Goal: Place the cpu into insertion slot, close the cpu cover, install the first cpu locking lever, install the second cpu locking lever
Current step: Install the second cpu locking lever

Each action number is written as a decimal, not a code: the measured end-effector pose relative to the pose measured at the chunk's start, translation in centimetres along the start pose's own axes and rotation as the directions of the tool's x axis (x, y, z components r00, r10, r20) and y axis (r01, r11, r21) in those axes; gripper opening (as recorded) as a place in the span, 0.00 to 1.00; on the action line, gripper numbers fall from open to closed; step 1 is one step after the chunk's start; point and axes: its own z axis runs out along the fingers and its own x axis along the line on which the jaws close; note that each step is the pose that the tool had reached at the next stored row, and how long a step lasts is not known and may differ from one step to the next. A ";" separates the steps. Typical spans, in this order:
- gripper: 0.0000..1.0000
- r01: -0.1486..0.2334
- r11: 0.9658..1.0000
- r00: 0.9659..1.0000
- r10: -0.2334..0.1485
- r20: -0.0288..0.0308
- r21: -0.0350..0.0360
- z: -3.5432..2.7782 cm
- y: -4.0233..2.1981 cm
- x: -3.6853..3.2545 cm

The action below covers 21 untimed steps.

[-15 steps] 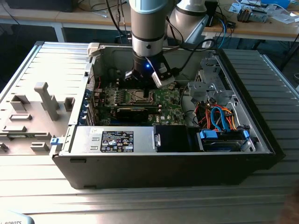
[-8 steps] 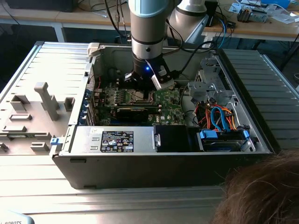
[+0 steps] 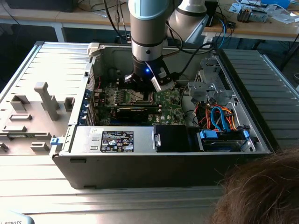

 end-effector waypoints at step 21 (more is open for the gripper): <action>0.11 -0.001 1.000 1.000 0.001 0.000 -0.015 0.41 -1.38 0.23</action>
